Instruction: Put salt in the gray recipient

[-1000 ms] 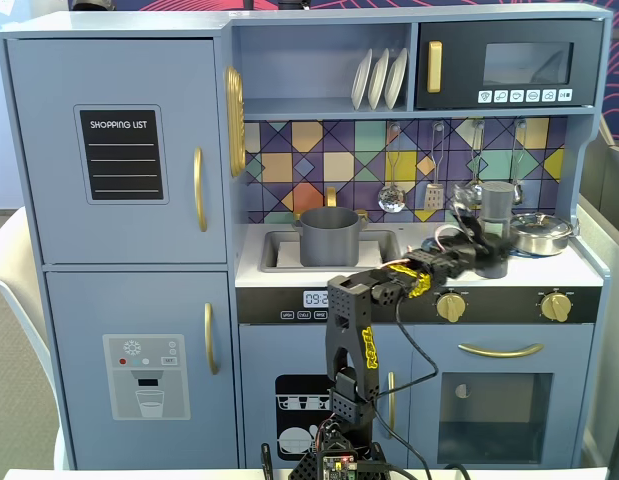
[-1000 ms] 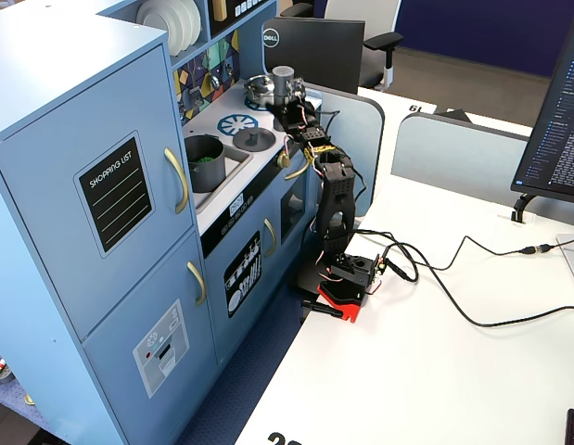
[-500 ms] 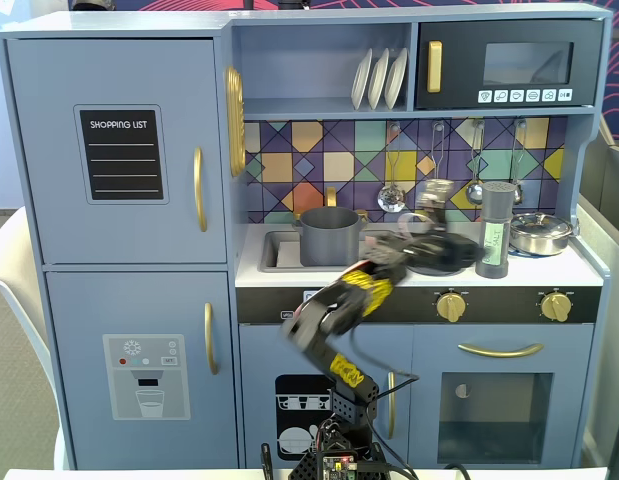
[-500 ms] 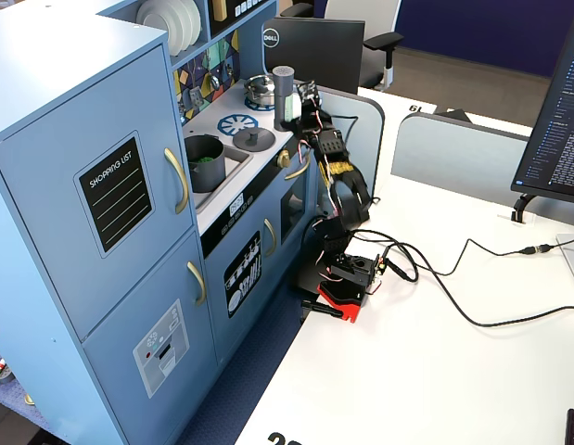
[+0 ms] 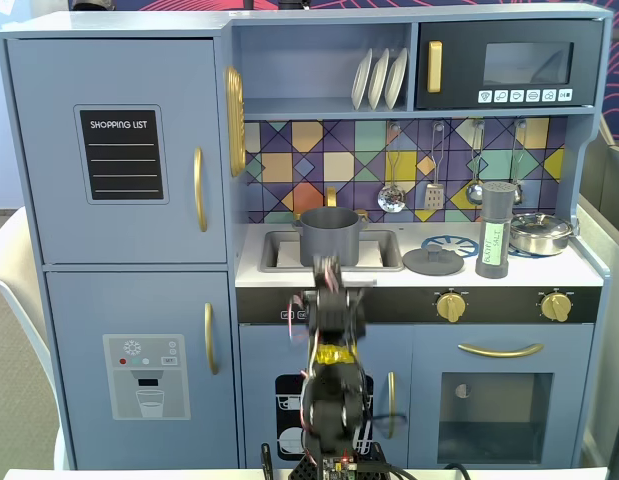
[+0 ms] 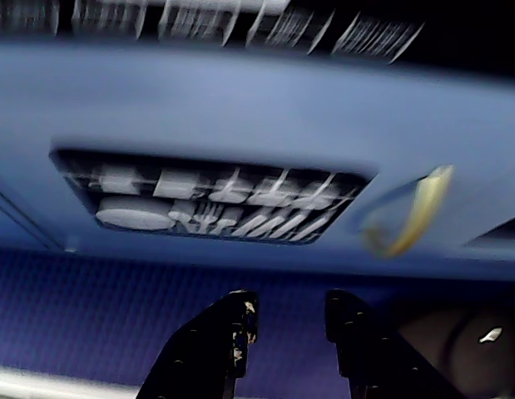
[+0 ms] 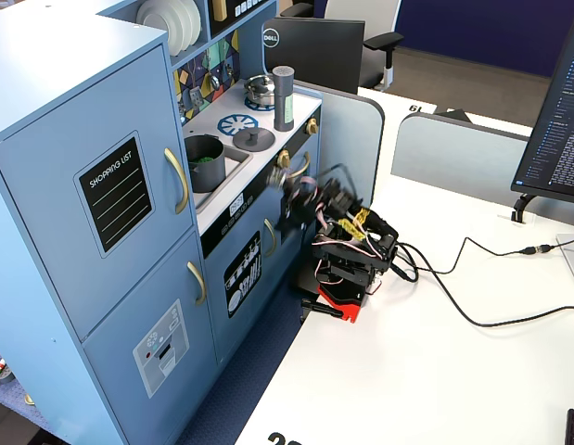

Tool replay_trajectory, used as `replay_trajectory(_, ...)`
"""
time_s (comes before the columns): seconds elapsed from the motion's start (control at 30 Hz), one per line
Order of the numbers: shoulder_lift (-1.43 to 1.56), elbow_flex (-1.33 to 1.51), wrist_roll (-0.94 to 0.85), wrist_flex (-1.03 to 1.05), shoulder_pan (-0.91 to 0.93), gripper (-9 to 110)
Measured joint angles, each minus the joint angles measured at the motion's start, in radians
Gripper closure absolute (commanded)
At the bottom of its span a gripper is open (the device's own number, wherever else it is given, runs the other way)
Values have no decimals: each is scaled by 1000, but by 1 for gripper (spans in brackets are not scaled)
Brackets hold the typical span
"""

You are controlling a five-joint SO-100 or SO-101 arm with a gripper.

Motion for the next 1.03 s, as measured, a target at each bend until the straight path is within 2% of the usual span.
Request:
replay_trajectory(0.13,49,253,-2,-43,-11,101)
replay_trajectory(0.23,54,316,25,-20,-60,101)
replay_trajectory(0.43,63,322,91,-9,-61,100)
replay_trajectory(1.03,63,324,95,-9,-63,96)
